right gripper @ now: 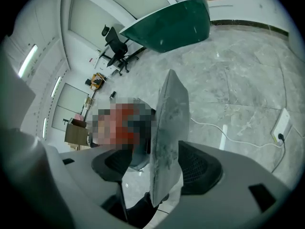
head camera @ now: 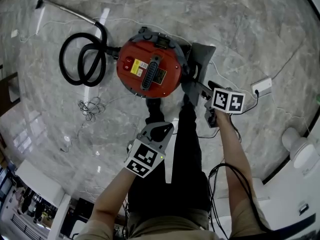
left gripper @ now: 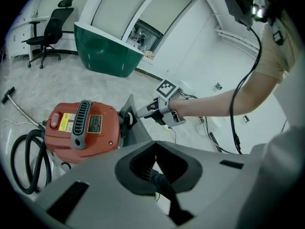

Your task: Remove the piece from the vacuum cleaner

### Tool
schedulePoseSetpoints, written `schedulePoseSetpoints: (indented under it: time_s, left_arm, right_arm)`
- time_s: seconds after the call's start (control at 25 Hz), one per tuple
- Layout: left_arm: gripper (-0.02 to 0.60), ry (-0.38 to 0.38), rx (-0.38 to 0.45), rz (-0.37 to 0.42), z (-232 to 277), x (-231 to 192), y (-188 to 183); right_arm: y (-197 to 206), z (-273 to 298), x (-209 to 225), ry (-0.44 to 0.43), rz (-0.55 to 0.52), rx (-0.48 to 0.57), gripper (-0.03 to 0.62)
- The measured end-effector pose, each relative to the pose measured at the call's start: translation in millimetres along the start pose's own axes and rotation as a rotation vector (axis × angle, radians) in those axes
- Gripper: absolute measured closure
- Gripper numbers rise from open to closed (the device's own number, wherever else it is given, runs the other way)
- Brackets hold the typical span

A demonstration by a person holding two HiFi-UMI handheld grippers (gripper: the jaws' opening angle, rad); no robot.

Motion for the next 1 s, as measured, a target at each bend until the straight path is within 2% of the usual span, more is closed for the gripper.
schedulePoseSetpoints:
  time_s: [0.28, 0.52, 0.8, 1.0]
  left_arm:
    - [0.578, -0.002, -0.004, -0.026, 2, -2, 3]
    - [0.578, 0.007, -0.021, -0.035, 6, -2, 10]
    - [0.578, 0.027, -0.017, -0.070, 7, 0, 10]
    - [0.578, 0.041, -0.016, -0.072, 12, 5, 9]
  right_arm:
    - [-3, 32, 5, 0.080, -0.044, -0.081, 0.313]
    - [3, 41, 11, 0.005, 0.037, -0.092, 0.321]
    - [4, 39, 16, 0.035, -0.014, -0.121, 0.441]
    - [6, 39, 17, 0.033, -0.038, -0.130, 0.471]
Point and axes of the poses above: the fingertips, and each gripper's own axes: z forward along the fingers, x to its right, y out of its underside, the point moved 4 cm from there along -z, backward along the fingers, and after that the axes turned 1 degree about z, right-handed, at the moved point
